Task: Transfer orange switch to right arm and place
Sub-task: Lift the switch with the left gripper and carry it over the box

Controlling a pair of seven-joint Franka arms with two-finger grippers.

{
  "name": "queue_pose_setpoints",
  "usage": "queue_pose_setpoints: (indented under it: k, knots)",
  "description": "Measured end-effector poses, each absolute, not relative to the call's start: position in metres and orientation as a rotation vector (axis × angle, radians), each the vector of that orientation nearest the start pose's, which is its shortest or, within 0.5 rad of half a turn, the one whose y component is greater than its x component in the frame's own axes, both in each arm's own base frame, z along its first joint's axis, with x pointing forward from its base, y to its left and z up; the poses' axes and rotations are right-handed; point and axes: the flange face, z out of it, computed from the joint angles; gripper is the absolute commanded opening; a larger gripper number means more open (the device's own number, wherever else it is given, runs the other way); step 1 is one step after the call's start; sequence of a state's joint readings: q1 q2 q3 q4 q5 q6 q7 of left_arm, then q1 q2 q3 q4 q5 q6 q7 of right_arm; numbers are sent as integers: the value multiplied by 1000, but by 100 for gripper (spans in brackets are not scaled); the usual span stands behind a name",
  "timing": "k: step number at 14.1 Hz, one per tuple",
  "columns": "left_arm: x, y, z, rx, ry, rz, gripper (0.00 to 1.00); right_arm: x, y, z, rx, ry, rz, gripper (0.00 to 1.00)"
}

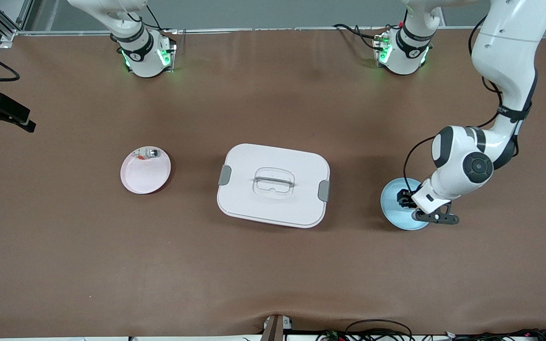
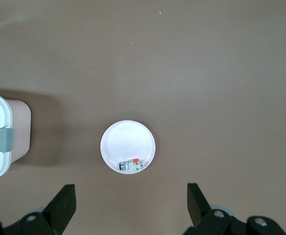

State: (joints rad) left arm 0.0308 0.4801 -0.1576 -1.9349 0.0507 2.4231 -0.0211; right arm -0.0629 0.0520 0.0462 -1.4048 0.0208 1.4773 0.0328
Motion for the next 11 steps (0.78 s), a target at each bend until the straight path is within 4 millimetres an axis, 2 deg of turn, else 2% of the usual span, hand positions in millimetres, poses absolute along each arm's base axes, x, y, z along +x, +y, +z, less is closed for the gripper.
queue_pose_setpoints:
  k: [7,9,11]
  knots:
    - [625,-97,374,-3282,66,85,0,561,-9,664,-3117,77,-30,100]
    - [627,-109,400,-3297,-44,100,0,561,-12,664,-3117,86,-28,100]
    - [626,-134,421,-3304,-176,121,0,561,-16,663,-3117,96,-27,100]
